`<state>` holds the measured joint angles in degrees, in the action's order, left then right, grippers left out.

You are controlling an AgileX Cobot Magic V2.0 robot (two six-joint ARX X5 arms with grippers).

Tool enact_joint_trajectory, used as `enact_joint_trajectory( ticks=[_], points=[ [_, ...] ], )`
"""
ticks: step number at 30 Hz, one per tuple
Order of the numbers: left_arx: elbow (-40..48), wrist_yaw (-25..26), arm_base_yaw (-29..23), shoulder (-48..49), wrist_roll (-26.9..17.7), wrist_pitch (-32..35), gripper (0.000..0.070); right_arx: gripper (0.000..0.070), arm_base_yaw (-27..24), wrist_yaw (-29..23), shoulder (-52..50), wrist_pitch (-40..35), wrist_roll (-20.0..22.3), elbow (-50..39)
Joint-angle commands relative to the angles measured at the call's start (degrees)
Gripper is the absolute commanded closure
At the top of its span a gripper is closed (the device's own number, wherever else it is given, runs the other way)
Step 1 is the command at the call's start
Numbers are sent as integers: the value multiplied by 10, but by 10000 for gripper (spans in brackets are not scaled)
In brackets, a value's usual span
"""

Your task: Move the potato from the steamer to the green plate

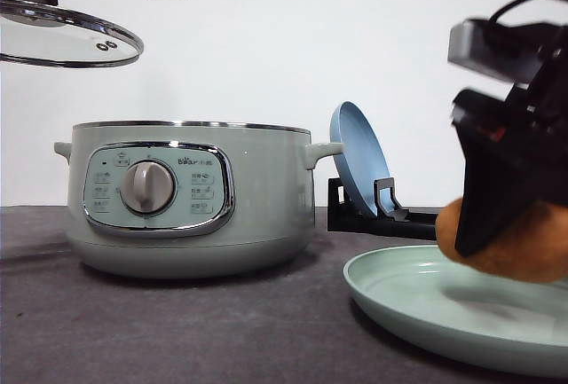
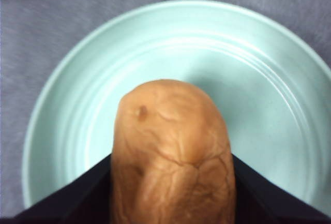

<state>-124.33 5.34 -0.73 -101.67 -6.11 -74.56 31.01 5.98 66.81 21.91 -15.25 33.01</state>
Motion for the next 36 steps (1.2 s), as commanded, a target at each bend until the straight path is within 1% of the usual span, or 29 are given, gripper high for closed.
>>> enact_joint_trajectory(
  ticks=[1,7,14,16,18,20,22,26,29,32,34,36],
  points=[
    [-27,5,0,10,-3,19,700,431,2,-1,17,-10,-4,2],
    [-27,5,0,10,-3,19,700,430,2,0,46,-20,-8,2],
    [-27,5,0,10,-3,19,700,429,2,0,51,-17,-9,2],
    [-27,5,0,10,-3,19,700,420,2,0,51,-17,-11,2],
    [-27,5,0,10,-3,19,700,364,2,0,51,-17,-10,2],
    [-27,6,0,10,-3,19,700,265,2,0,51,-18,-10,3],
    [-27,7,0,10,-3,19,700,198,2,0,50,-18,-10,5],
    [-27,8,0,10,-3,19,700,181,2,0,33,-17,-21,16],
    [-27,8,0,10,-3,19,700,132,3,0,3,2,-29,37],
    [-27,8,0,10,-3,19,700,97,3,0,-35,54,-28,74],
    [-27,8,0,10,-3,19,700,37,3,0,-63,103,-27,108],
    [-27,8,0,10,-3,19,700,0,3,0,-91,152,-25,143]
  ],
)
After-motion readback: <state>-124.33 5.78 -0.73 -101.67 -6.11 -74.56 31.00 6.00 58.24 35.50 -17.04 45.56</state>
